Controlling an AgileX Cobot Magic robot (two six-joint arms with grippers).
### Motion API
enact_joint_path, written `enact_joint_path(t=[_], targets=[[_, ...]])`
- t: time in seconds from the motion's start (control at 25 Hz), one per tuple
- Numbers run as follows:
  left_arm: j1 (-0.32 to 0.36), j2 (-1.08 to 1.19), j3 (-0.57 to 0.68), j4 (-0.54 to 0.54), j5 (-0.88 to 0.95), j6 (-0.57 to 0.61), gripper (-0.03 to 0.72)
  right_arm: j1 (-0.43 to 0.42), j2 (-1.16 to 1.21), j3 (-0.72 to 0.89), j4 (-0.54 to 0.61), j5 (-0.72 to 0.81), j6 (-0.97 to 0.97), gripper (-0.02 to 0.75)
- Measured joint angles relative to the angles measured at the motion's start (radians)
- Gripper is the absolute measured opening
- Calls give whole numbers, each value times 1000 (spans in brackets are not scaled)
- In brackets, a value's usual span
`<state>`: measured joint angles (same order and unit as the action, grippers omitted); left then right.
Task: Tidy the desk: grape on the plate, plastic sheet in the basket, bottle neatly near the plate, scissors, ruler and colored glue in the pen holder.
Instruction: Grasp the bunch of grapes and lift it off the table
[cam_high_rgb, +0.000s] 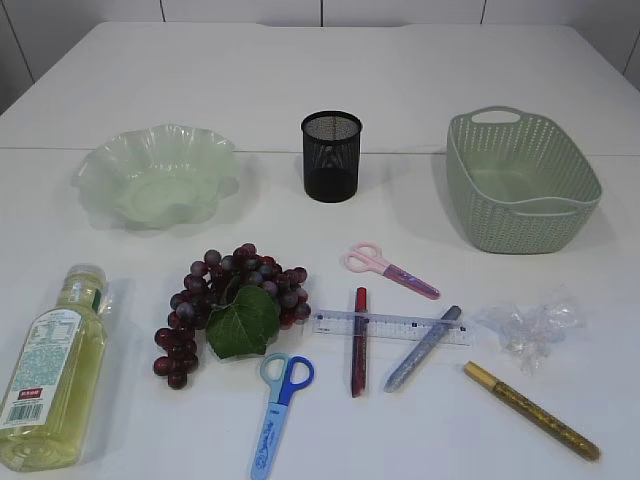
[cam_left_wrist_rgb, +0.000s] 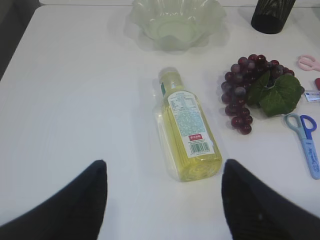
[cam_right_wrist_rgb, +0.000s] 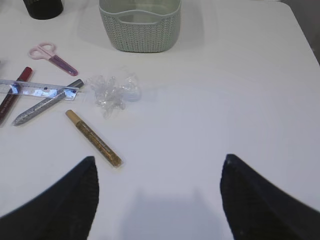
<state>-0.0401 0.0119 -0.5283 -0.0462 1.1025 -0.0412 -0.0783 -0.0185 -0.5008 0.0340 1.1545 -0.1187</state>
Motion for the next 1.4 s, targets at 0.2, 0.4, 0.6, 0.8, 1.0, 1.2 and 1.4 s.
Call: enact_joint_path(t=[0.2, 0.4, 0.6, 0.8, 1.0, 1.2, 1.4], targets=[[0, 0, 0, 0, 0, 0, 520, 0, 0, 0, 0, 0, 0, 585], [0, 0, 0, 0, 0, 0, 517, 0, 0, 0, 0, 0, 0, 585], [0, 0, 0, 0, 0, 0, 515, 0, 0, 0, 0, 0, 0, 585], [0, 0, 0, 0, 0, 0, 512, 0, 0, 0, 0, 0, 0, 585], [0, 0, 0, 0, 0, 0, 511, 0, 0, 0, 0, 0, 0, 585], [0, 0, 0, 0, 0, 0, 511, 0, 0, 0, 0, 0, 1, 585], [0, 0, 0, 0, 0, 0, 505, 0, 0, 0, 0, 0, 4, 585]])
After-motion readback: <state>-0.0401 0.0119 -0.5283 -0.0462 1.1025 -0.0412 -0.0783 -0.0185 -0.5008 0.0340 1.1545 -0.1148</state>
